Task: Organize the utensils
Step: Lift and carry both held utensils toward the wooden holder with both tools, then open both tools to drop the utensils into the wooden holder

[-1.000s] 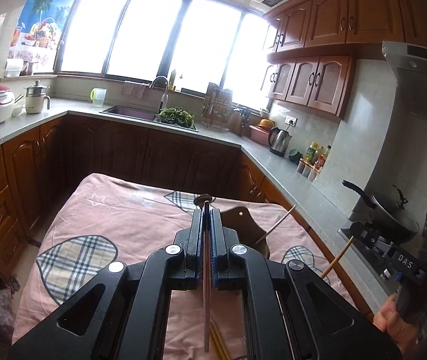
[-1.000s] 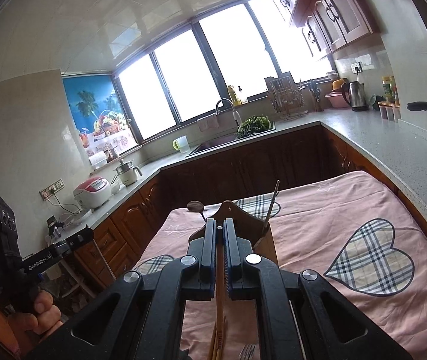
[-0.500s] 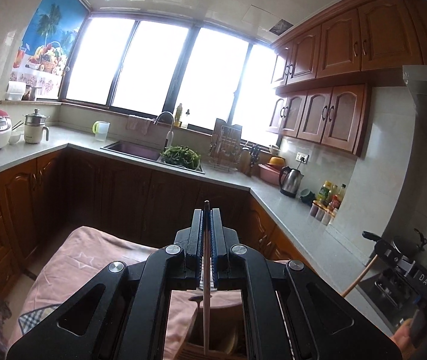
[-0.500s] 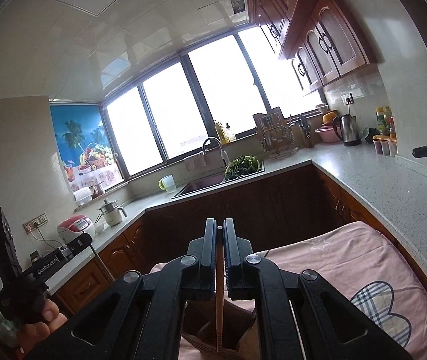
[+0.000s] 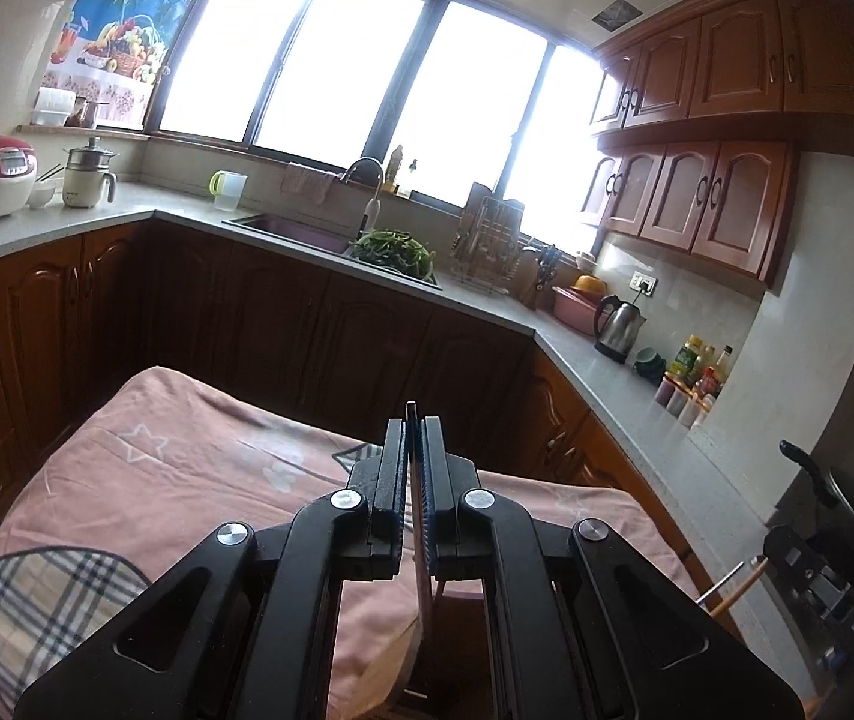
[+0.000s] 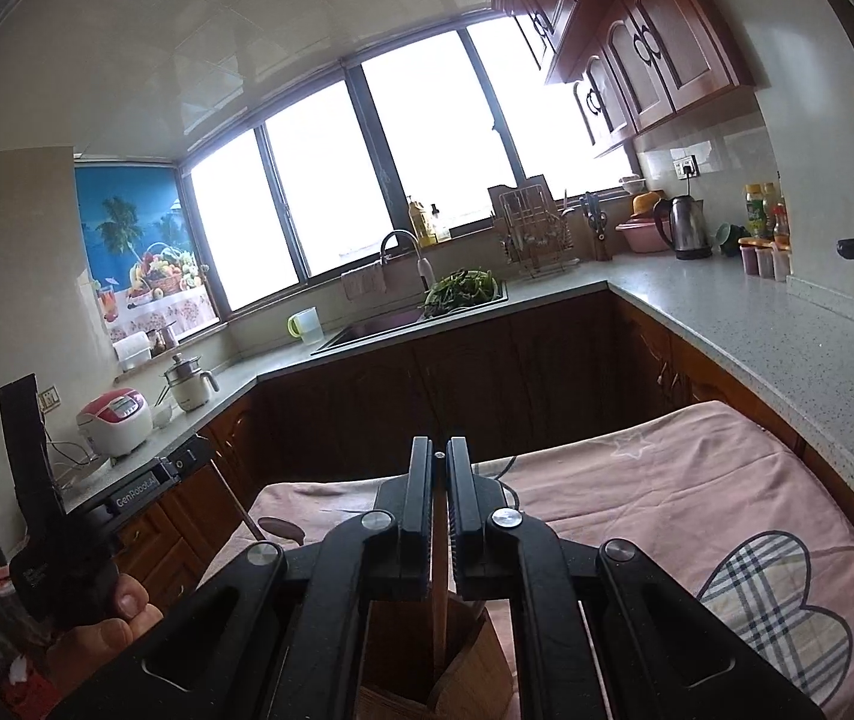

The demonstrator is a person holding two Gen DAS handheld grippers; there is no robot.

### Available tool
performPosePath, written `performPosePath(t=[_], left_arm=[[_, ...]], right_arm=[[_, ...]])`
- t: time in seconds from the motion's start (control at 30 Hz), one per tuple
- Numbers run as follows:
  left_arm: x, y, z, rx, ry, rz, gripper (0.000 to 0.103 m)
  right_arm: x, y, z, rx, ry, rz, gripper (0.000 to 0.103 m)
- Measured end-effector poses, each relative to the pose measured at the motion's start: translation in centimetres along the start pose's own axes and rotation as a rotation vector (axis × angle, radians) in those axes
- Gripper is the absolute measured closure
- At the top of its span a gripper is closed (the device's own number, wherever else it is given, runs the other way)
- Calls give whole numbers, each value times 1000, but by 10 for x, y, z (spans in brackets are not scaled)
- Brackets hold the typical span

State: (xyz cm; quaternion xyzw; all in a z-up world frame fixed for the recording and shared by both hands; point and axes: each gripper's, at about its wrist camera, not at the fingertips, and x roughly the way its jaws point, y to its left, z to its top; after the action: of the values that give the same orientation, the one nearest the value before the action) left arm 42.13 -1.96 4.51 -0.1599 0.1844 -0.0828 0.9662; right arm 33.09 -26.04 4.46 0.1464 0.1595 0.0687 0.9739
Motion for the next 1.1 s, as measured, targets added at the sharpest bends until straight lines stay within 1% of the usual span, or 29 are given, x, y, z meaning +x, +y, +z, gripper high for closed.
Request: performPosePath(t=[0.17, 0.27, 0.33, 0.47, 0.5, 0.83, 0.9, 0.93, 0.97, 1.0, 1.03, 1.07, 1.1], left_arm=[[5, 0, -13, 16, 36, -1, 99], [9, -4, -18, 38, 54, -12, 99], [10, -8, -20, 52, 64, -12, 99], [11, -9, -21, 50, 78, -19, 99], [10, -9, -20, 48, 80, -19, 99], [8, -11, -19, 55, 101, -8, 98], [7, -10, -20, 51, 116, -11, 94], [5, -9, -21, 49, 119, -16, 88], [2, -9, -22, 48, 120, -18, 76], [-1, -8, -22, 46, 118, -18, 67], [-6, -7, -23, 44, 114, -17, 49], [-11, -6, -23, 43, 107, -15, 39], [-17, -5, -24, 44, 104, -12, 35]], right_arm=[[11, -7, -14, 31, 48, -1, 98], [11, -13, -14, 42, 45, -13, 98], [13, -18, -12, 64, 58, -4, 98], [18, -20, -11, 81, 90, 1, 96], [19, -21, -13, 86, 93, 3, 94], [15, -23, -14, 101, 97, 13, 92], [14, -25, -14, 105, 96, 12, 89], [12, -25, -14, 109, 95, 16, 84], [10, -26, -14, 113, 93, 19, 79], [7, -26, -13, 118, 89, 24, 68], [3, -27, -13, 122, 84, 28, 57], [-1, -28, -14, 126, 79, 32, 54], [-6, -29, -14, 129, 75, 35, 49]])
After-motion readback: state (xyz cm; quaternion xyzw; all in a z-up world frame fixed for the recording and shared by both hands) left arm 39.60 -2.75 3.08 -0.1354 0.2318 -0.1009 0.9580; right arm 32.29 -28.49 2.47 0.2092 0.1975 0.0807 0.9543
